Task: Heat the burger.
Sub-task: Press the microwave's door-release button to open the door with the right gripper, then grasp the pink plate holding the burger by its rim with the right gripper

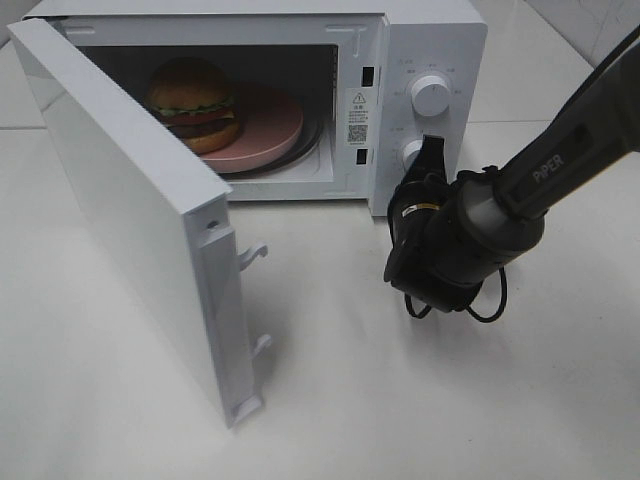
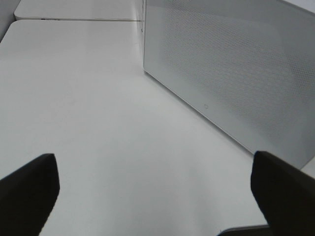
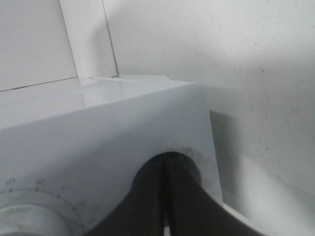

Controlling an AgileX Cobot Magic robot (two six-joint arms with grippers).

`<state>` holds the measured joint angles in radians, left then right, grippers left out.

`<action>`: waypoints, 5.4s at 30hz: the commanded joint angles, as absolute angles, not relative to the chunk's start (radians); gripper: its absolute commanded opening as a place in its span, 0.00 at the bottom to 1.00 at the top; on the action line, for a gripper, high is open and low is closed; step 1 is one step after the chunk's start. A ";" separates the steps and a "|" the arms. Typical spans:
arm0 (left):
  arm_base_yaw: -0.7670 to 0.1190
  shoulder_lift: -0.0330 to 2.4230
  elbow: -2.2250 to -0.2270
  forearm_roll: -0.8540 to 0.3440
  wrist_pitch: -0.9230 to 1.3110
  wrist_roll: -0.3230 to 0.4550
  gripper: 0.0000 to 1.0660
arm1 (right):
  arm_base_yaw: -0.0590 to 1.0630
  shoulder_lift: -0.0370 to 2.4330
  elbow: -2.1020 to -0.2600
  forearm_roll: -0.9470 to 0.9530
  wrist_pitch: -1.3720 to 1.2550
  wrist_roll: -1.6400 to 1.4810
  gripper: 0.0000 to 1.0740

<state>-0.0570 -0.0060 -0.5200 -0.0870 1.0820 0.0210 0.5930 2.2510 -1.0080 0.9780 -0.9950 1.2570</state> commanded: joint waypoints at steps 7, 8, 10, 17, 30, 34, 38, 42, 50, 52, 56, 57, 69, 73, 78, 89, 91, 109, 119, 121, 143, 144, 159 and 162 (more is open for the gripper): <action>-0.054 -0.021 -0.518 -0.090 1.071 0.022 0.92 | 0.539 2.212 -1.024 0.748 -1.106 1.245 0.00; -0.054 -0.021 -0.518 -0.090 1.071 0.022 0.92 | 0.539 2.212 -1.024 0.748 -1.106 1.245 0.00; -0.054 -0.021 -0.518 -0.090 1.071 0.022 0.92 | 0.539 2.209 -1.011 0.743 -1.098 1.245 0.00; -0.054 -0.021 -0.518 -0.090 1.071 0.022 0.92 | 0.550 2.176 -0.917 0.729 -1.045 1.253 0.00; -0.054 -0.021 -0.518 -0.090 1.071 0.022 0.92 | 0.551 2.069 -0.779 0.678 -0.805 1.194 0.00; -0.054 -0.021 -0.518 -0.090 1.071 0.022 0.92 | 0.551 2.034 -0.746 0.641 -0.781 1.163 0.00; -0.054 -0.021 -0.518 -0.090 1.071 0.022 0.92 | 0.551 1.959 -0.705 0.569 -0.695 1.079 0.00; -0.054 -0.021 -0.518 -0.090 1.071 0.022 0.92 | 0.551 1.910 -0.701 0.519 -0.594 0.994 0.00; -0.054 -0.021 -0.518 -0.090 1.071 0.022 0.92 | 0.551 1.775 -0.704 0.459 -0.348 0.625 0.01; -0.054 -0.021 -0.518 -0.090 1.071 0.022 0.92 | 0.551 1.763 -0.704 0.459 -0.329 0.587 0.01; -0.054 -0.021 -0.518 -0.090 1.071 0.022 0.92 | 0.551 1.690 -0.704 0.460 -0.195 0.377 0.01; -0.054 -0.021 -0.518 -0.090 1.071 0.022 0.92 | 0.551 1.690 -0.704 0.460 -0.195 0.377 0.01; -0.054 -0.021 -0.518 -0.090 1.071 0.022 0.92 | 0.549 1.595 -0.754 0.400 0.105 -0.044 0.03; -0.054 -0.021 -0.518 -0.090 1.071 0.022 0.92 | 0.549 1.595 -0.823 0.283 0.247 -0.154 0.03; -0.054 -0.021 -0.518 -0.090 1.071 0.022 0.92 | 0.549 1.595 -0.913 0.176 0.444 -0.349 0.03; -0.054 -0.021 -0.518 -0.090 1.071 0.022 0.92 | 0.549 1.595 -1.060 0.125 0.699 -0.905 0.04; -0.054 -0.021 -0.518 -0.090 1.071 0.022 0.92 | 0.549 1.595 -1.092 0.068 0.724 -1.042 0.05; -0.054 -0.021 -0.518 -0.090 1.071 0.022 0.92 | 0.614 1.595 -1.136 -0.241 0.534 -1.049 0.79; -0.054 -0.021 -0.518 -0.090 1.071 0.022 0.92 | 0.654 1.638 -1.136 -0.324 0.449 -0.998 0.92; -0.054 -0.021 -0.518 -0.090 1.071 0.022 0.92 | 0.670 1.663 -1.136 -0.352 0.436 -0.978 0.91; -0.054 -0.021 -0.518 -0.090 1.071 0.022 0.92 | 0.707 1.952 -1.412 -0.421 0.443 -0.945 0.88; -0.054 -0.021 -0.518 -0.090 1.071 0.022 0.92 | 0.713 1.969 -1.426 -0.423 0.445 -0.945 0.87; -0.054 -0.021 -0.518 -0.090 1.071 0.022 0.92 | 0.722 2.184 -1.687 -0.389 0.472 -0.944 0.84; -0.054 -0.021 -0.518 -0.090 1.071 0.022 0.92 | 0.722 2.219 -1.732 -0.387 0.489 -0.944 0.83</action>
